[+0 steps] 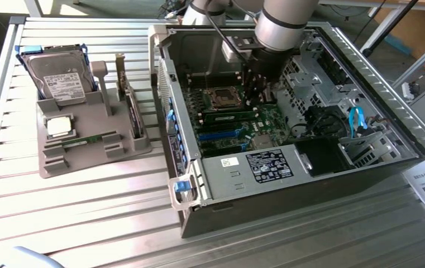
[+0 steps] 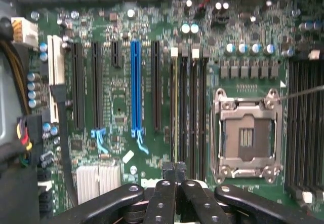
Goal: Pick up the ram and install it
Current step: 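Press down the ram until it locks into place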
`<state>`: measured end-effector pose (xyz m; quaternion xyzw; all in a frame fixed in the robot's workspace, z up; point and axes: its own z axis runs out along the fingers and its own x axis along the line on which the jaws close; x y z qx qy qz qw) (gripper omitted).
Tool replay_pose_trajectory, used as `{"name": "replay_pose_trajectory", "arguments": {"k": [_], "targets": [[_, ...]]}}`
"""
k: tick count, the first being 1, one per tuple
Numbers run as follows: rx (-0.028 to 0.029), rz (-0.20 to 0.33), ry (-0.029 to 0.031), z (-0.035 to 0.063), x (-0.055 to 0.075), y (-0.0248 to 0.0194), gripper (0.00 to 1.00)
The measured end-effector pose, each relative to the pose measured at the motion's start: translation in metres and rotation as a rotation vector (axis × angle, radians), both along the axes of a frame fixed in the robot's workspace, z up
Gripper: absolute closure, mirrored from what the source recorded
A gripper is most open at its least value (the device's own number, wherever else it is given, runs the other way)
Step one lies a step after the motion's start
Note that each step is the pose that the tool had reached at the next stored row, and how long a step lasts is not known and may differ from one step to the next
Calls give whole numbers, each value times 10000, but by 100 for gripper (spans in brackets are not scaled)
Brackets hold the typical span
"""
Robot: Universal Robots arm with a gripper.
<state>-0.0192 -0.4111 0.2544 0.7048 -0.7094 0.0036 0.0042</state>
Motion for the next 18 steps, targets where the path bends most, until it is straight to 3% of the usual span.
{"name": "replay_pose_trajectory", "arguments": {"k": [14, 18], "targets": [[-1, 1, 0, 0, -301, -1, 90], [-1, 0, 0, 0, -333, -1, 90]]}}
